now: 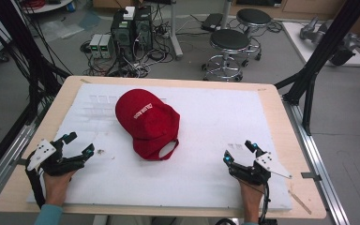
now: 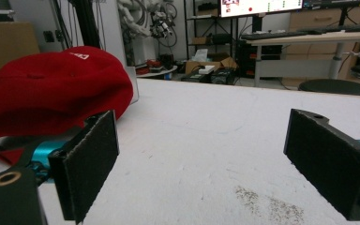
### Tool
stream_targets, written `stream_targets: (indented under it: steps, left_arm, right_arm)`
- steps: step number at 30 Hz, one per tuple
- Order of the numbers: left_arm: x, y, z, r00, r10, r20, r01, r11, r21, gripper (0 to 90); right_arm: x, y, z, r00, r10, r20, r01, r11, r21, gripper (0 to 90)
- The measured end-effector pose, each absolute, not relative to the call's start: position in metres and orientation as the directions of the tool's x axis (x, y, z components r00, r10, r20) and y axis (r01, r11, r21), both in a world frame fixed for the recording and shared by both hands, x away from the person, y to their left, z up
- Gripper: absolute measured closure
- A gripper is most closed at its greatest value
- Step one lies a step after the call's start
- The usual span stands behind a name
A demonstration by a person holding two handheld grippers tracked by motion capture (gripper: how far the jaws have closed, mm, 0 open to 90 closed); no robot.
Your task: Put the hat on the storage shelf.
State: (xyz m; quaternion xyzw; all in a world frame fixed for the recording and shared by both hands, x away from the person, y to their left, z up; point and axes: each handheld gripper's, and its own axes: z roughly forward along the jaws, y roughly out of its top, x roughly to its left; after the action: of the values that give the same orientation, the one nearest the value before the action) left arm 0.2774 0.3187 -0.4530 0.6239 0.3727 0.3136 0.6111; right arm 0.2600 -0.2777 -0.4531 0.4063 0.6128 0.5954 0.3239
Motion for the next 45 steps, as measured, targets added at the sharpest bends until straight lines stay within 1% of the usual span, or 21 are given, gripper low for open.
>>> stream_targets:
  steps: [24, 29, 31, 32, 38, 39, 45]
  left_arm:
    - [0.278, 0.319, -0.453, 0.529, 0.846, -0.070, 0.083, 0.030, 0.996, 12.3]
    - [0.278, 0.319, -0.453, 0.528, 0.847, -0.067, 0.084, 0.026, 0.996, 12.3]
    - [0.278, 0.319, -0.453, 0.527, 0.847, -0.065, 0.083, 0.024, 0.996, 12.3]
    - [0.278, 0.319, -0.453, 0.527, 0.847, -0.065, 0.083, 0.025, 0.996, 12.3]
    - [0.277, 0.318, -0.453, 0.526, 0.848, -0.067, 0.086, 0.025, 0.996, 12.3]
    - [0.278, 0.318, -0.453, 0.526, 0.848, -0.065, 0.084, 0.024, 0.996, 12.3]
    - [0.278, 0.319, -0.453, 0.527, 0.847, -0.065, 0.083, 0.025, 0.996, 12.3]
  right_arm:
    - [0.262, -0.276, -0.452, -0.454, 0.888, 0.071, 0.123, -0.017, 0.992, 9.5]
    - [0.264, -0.275, -0.451, -0.450, 0.890, 0.074, 0.147, -0.007, 0.989, 9.5]
    - [0.266, -0.273, -0.450, -0.455, 0.888, 0.066, 0.164, 0.010, 0.986, 9.5]
    - [0.266, -0.270, -0.448, -0.473, 0.877, 0.083, 0.179, 0.003, 0.984, 9.5]
    - [0.268, -0.259, -0.434, -0.503, 0.861, 0.068, 0.158, 0.014, 0.987, 9.5]
    - [0.271, -0.252, -0.425, -0.522, 0.851, 0.049, 0.145, 0.032, 0.989, 9.5]
    - [0.280, -0.230, -0.406, -0.572, 0.820, 0.014, 0.133, 0.076, 0.988, 9.4]
